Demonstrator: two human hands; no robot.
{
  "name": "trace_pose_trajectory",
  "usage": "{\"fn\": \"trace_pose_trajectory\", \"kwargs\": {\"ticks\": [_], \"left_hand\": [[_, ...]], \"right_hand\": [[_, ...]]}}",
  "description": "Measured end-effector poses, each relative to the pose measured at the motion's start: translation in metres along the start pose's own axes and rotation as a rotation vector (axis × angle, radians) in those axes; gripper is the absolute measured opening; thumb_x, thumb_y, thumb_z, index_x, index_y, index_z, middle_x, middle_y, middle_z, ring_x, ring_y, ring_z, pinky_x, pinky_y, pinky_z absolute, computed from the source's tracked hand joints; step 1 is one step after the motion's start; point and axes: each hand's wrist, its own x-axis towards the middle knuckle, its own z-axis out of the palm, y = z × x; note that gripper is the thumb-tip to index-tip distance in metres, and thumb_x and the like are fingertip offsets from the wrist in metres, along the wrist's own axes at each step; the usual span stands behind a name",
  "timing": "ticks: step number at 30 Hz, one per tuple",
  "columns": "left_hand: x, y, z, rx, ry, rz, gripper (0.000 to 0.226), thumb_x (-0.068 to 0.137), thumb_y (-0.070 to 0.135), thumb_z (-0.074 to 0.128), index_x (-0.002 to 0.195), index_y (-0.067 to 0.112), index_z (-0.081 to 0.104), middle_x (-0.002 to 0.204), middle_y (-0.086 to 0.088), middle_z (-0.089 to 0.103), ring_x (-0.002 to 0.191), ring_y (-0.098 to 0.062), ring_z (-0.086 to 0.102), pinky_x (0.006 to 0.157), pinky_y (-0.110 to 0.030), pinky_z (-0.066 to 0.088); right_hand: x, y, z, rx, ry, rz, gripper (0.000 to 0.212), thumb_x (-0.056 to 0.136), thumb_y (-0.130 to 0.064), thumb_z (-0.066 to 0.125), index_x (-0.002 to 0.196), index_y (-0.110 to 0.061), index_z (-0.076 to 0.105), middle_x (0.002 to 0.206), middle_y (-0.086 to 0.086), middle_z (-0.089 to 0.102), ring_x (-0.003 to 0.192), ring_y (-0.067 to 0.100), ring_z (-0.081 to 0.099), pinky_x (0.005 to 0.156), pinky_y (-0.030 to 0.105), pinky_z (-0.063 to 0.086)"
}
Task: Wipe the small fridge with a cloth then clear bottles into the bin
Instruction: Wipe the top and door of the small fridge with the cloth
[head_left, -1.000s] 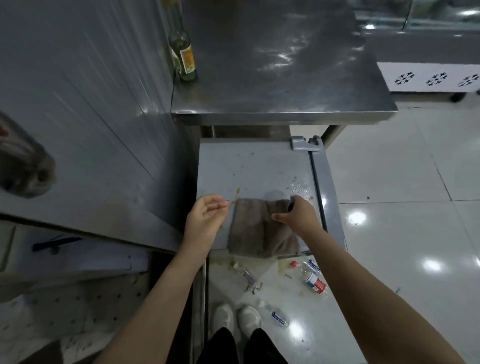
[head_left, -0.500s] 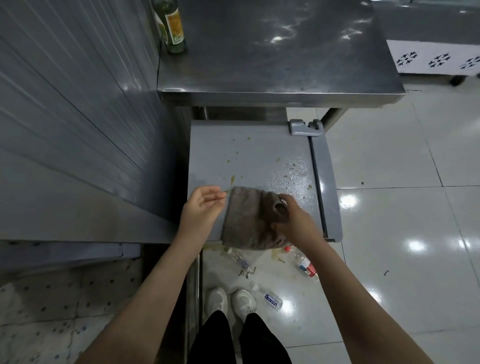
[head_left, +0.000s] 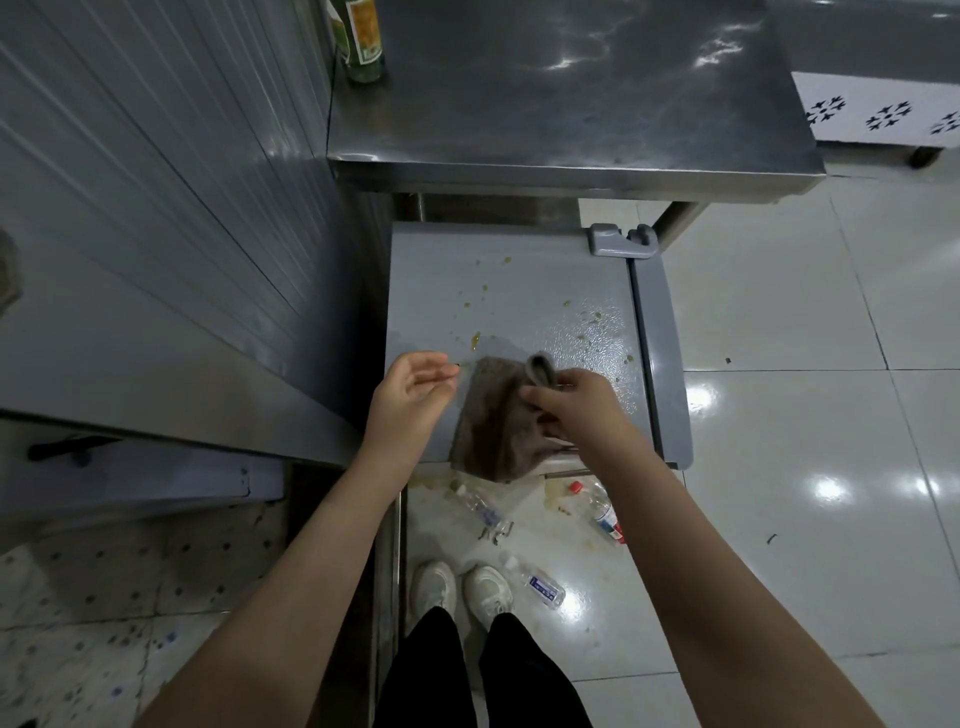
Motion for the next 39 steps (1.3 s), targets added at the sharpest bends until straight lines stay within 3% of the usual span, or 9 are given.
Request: {"fn": "trace_pose_trajectory", "kwargs": {"ticks": [5, 7, 12, 20, 25, 27, 31, 35, 39], "left_hand": [[-0.001, -0.003, -0.009, -0.009, 0.040, -0.018, 0.022, 0.086, 0.002, 0.060, 0.092, 0.023, 0.057, 0.096, 0.000, 0.066, 0.091, -0.007, 0.061, 0.073, -0.016, 0.045], [-0.001, -0.005, -0.011, -0.011, 0.059, -0.028, 0.022, 0.085, 0.003, 0.061, 0.091, 0.024, 0.058, 0.095, 0.002, 0.066, 0.087, -0.005, 0.060, 0.069, -0.014, 0.044], [0.000, -0.007, -0.013, 0.017, 0.086, -0.050, 0.021, 0.085, 0.006, 0.063, 0.092, 0.025, 0.057, 0.084, 0.009, 0.063, 0.068, 0.003, 0.055, 0.058, -0.006, 0.041], [-0.002, -0.012, -0.013, -0.002, 0.082, -0.090, 0.021, 0.086, 0.004, 0.060, 0.093, 0.024, 0.057, 0.093, 0.003, 0.065, 0.095, -0.010, 0.062, 0.083, -0.023, 0.046], [-0.001, -0.012, -0.015, 0.019, 0.088, -0.084, 0.024, 0.087, 0.002, 0.058, 0.092, 0.025, 0.056, 0.100, -0.003, 0.065, 0.099, -0.016, 0.061, 0.087, -0.028, 0.047], [-0.001, -0.013, -0.016, 0.019, 0.095, -0.073, 0.023, 0.087, 0.003, 0.057, 0.092, 0.026, 0.055, 0.104, -0.008, 0.064, 0.100, -0.017, 0.061, 0.085, -0.026, 0.047], [0.001, -0.015, -0.019, 0.019, 0.101, -0.066, 0.021, 0.087, 0.007, 0.059, 0.092, 0.027, 0.056, 0.108, -0.009, 0.063, 0.102, -0.017, 0.061, 0.080, -0.020, 0.047], [0.004, -0.019, -0.017, 0.022, 0.111, -0.085, 0.020, 0.088, 0.009, 0.059, 0.092, 0.028, 0.056, 0.110, -0.009, 0.064, 0.105, -0.019, 0.060, 0.084, -0.024, 0.047], [0.006, -0.025, -0.017, 0.036, 0.130, -0.103, 0.019, 0.087, 0.009, 0.060, 0.091, 0.028, 0.056, 0.109, -0.008, 0.064, 0.105, -0.019, 0.061, 0.090, -0.031, 0.048]], "right_hand": [[0.008, 0.002, 0.028, 0.277, -0.090, 0.070, 0.008, 0.086, 0.001, 0.061, 0.081, -0.005, 0.061, 0.070, 0.008, 0.057, 0.042, 0.004, 0.057, 0.043, 0.015, 0.049], [0.009, 0.002, 0.038, 0.264, -0.119, 0.091, 0.003, 0.091, -0.004, 0.057, 0.092, -0.004, 0.060, 0.074, 0.011, 0.061, 0.047, 0.008, 0.061, 0.045, 0.017, 0.052], [0.010, 0.000, 0.049, 0.018, -0.242, 0.103, 0.030, 0.099, -0.018, 0.044, 0.125, -0.006, 0.049, 0.114, 0.017, 0.063, 0.074, 0.022, 0.064, 0.057, 0.028, 0.055], [-0.002, 0.015, 0.043, -0.031, -0.247, 0.047, 0.043, 0.096, -0.010, 0.045, 0.138, -0.012, 0.037, 0.061, 0.002, 0.069, 0.040, 0.012, 0.058, 0.036, 0.016, 0.041], [-0.012, 0.032, 0.065, -0.210, -0.323, 0.028, 0.027, 0.093, -0.015, 0.051, 0.118, -0.005, 0.056, 0.087, 0.009, 0.070, 0.040, 0.009, 0.057, 0.036, 0.017, 0.036], [-0.013, 0.037, 0.071, -0.270, -0.201, -0.060, 0.023, 0.092, -0.013, 0.053, 0.112, -0.004, 0.061, 0.092, 0.010, 0.070, 0.049, 0.009, 0.060, 0.040, 0.017, 0.039], [-0.008, 0.037, 0.075, -0.350, 0.283, -0.281, 0.025, 0.088, -0.020, 0.060, 0.110, -0.009, 0.064, 0.103, 0.007, 0.064, 0.100, 0.023, 0.056, 0.076, 0.021, 0.036], [0.001, 0.037, 0.087, -0.691, 0.434, -0.399, 0.050, 0.087, -0.036, 0.062, 0.129, -0.012, 0.052, 0.125, 0.013, 0.048, 0.114, 0.029, 0.039, 0.095, 0.031, 0.027], [0.018, 0.044, 0.102, -0.728, 0.472, -0.339, 0.067, 0.084, -0.045, 0.062, 0.138, -0.013, 0.040, 0.140, 0.014, 0.034, 0.125, 0.032, 0.032, 0.102, 0.039, 0.025]]}}
